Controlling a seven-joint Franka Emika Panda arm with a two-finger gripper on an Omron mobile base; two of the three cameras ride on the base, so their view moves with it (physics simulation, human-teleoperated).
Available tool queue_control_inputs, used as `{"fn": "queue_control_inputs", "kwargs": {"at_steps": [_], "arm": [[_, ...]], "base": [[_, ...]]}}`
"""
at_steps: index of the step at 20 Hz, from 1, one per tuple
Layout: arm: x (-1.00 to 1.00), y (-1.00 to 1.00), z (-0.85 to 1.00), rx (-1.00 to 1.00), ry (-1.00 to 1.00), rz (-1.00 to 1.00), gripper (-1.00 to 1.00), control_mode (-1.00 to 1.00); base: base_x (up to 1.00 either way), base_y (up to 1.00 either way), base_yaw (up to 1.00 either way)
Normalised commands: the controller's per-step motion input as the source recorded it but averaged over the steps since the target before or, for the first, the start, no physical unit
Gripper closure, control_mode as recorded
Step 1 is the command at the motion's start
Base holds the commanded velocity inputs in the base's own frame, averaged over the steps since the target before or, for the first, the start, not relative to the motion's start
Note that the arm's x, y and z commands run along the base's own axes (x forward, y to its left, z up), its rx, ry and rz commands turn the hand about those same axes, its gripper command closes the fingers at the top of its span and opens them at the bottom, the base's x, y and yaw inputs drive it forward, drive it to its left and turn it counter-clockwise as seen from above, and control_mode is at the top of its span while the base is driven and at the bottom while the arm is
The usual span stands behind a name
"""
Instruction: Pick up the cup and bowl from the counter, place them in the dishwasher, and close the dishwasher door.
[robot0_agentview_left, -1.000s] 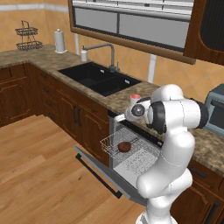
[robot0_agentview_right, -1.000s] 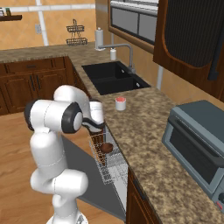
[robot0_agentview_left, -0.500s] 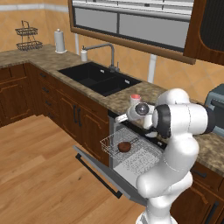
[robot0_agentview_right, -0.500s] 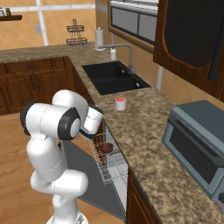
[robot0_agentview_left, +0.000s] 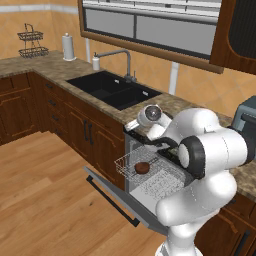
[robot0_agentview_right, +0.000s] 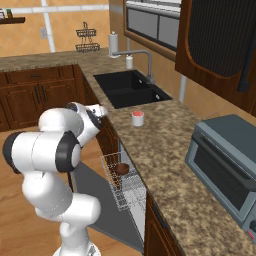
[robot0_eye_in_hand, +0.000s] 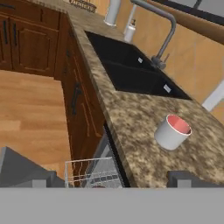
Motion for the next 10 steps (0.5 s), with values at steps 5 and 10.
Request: {"fn": "queue_control_inputs", "kwargs": {"at_steps": [5, 10], "arm": [[0.07, -0.01, 1.00, -0.15, 0.15, 0.00, -1.00, -1.00], [0.03, -0.18, 0.85, -0.10, 0.37, -0.01, -1.00, -1.00]], "base": [[0.00, 0.00, 0.00], [0.00, 0.00, 0.00]]}}
